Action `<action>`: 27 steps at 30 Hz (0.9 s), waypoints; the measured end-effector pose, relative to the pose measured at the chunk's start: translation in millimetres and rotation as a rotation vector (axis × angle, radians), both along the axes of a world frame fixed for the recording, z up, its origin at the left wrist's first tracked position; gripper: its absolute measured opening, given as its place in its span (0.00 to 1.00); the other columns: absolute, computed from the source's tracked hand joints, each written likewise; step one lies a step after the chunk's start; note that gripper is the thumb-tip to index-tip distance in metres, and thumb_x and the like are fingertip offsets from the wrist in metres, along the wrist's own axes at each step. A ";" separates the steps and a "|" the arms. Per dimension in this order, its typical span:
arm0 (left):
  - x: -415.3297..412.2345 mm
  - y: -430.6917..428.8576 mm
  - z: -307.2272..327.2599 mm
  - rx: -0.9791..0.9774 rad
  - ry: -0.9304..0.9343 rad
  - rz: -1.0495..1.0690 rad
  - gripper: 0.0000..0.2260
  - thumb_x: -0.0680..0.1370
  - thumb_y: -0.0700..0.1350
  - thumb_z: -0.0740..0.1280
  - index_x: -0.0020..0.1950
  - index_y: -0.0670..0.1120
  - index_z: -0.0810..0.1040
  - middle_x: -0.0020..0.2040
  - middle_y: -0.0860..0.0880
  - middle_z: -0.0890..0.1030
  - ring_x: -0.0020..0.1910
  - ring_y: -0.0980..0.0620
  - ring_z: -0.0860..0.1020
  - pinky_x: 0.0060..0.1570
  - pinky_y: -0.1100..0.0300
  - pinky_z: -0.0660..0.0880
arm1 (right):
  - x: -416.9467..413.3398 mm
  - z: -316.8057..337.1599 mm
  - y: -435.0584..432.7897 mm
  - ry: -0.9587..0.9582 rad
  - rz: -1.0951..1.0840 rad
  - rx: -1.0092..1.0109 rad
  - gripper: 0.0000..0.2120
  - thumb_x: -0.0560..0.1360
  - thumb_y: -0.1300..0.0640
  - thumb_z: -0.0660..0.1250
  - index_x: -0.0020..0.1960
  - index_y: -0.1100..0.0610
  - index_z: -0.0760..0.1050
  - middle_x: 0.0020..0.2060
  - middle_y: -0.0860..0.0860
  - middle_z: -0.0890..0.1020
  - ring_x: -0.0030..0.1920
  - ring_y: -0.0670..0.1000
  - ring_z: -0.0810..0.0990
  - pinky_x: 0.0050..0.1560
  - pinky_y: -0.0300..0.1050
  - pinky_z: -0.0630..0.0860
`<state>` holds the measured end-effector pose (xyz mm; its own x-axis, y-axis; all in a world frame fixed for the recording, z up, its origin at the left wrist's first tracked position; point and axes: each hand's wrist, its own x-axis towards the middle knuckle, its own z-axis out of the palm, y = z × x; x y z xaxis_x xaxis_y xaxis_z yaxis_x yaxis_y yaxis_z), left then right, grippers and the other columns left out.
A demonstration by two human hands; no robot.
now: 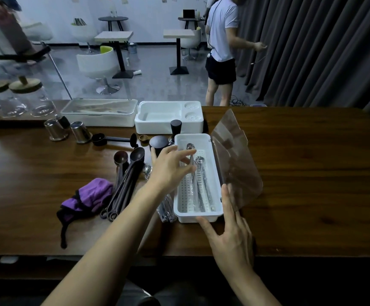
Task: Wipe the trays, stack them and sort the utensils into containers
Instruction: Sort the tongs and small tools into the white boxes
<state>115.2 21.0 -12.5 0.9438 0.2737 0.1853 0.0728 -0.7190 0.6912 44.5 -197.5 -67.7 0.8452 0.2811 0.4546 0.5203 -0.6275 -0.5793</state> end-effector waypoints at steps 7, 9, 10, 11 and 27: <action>6.9 2.2 -6.0 0.237 0.065 0.030 0.22 0.76 0.56 0.74 0.70 0.57 0.78 0.50 0.57 0.86 0.77 0.45 0.63 0.74 0.33 0.56 | -0.2 -0.3 -0.3 -0.007 -0.004 -0.010 0.42 0.75 0.26 0.55 0.82 0.42 0.45 0.81 0.41 0.53 0.72 0.45 0.71 0.61 0.47 0.76; 8.1 -2.6 -1.0 0.385 0.112 0.035 0.19 0.76 0.55 0.73 0.67 0.56 0.80 0.52 0.54 0.86 0.78 0.43 0.62 0.74 0.29 0.43 | 0.0 -0.7 -0.9 -0.004 -0.004 -0.013 0.42 0.75 0.25 0.55 0.82 0.42 0.44 0.81 0.41 0.54 0.72 0.46 0.71 0.61 0.48 0.76; 8.5 -5.2 1.0 0.472 0.140 0.042 0.17 0.76 0.54 0.73 0.65 0.56 0.81 0.53 0.53 0.85 0.78 0.43 0.61 0.73 0.31 0.34 | 0.0 -0.8 -1.2 -0.004 -0.004 -0.014 0.42 0.75 0.25 0.54 0.82 0.42 0.44 0.80 0.42 0.54 0.72 0.46 0.72 0.61 0.48 0.76; 8.1 -8.1 4.3 0.541 0.165 0.043 0.15 0.76 0.54 0.72 0.63 0.54 0.82 0.54 0.52 0.85 0.79 0.42 0.60 0.70 0.35 0.31 | 0.2 -0.9 -1.3 -0.006 -0.002 -0.014 0.42 0.75 0.25 0.54 0.82 0.42 0.44 0.80 0.42 0.55 0.72 0.46 0.72 0.61 0.48 0.76; -1.2 -28.6 11.6 0.808 0.418 -0.165 0.20 0.73 0.63 0.71 0.61 0.54 0.82 0.66 0.55 0.79 0.81 0.41 0.49 0.72 0.26 0.37 | 1.1 -2.3 -1.4 -0.012 -0.001 -0.006 0.42 0.76 0.26 0.54 0.82 0.43 0.45 0.80 0.43 0.56 0.73 0.47 0.69 0.61 0.50 0.77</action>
